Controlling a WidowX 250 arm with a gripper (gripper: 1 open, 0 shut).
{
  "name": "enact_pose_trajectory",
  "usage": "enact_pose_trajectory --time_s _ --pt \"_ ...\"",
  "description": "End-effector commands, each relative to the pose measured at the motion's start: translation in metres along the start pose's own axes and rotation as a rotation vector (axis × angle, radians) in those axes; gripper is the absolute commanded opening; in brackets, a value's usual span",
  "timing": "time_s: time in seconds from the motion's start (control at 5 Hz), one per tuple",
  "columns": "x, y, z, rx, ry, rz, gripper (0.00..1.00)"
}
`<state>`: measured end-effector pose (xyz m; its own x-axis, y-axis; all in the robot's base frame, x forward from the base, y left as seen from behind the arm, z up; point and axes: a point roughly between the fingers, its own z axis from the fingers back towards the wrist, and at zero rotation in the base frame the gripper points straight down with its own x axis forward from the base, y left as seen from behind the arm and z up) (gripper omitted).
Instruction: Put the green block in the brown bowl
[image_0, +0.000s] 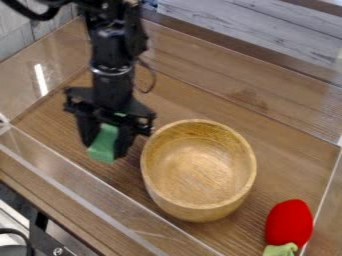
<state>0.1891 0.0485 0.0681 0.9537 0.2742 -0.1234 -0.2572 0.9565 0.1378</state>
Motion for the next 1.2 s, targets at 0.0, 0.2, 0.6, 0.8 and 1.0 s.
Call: enact_pose_trajectory --time_s 0.0,0.2,0.6,0.8,1.0 --pt "0.009 -0.027 0.026 0.019 -0.080 0.001 0.00" --pt "0.001 -0.066 0.030 0.022 -0.105 -0.062 0.00" --pt "-0.004 -0.108 0.025 0.036 -0.149 -0.061 0.00" --pt "0.000 -0.107 0.026 0.037 -0.152 -0.037 0.00" --pt "-0.002 -0.101 0.019 0.040 -0.158 -0.040 0.00"
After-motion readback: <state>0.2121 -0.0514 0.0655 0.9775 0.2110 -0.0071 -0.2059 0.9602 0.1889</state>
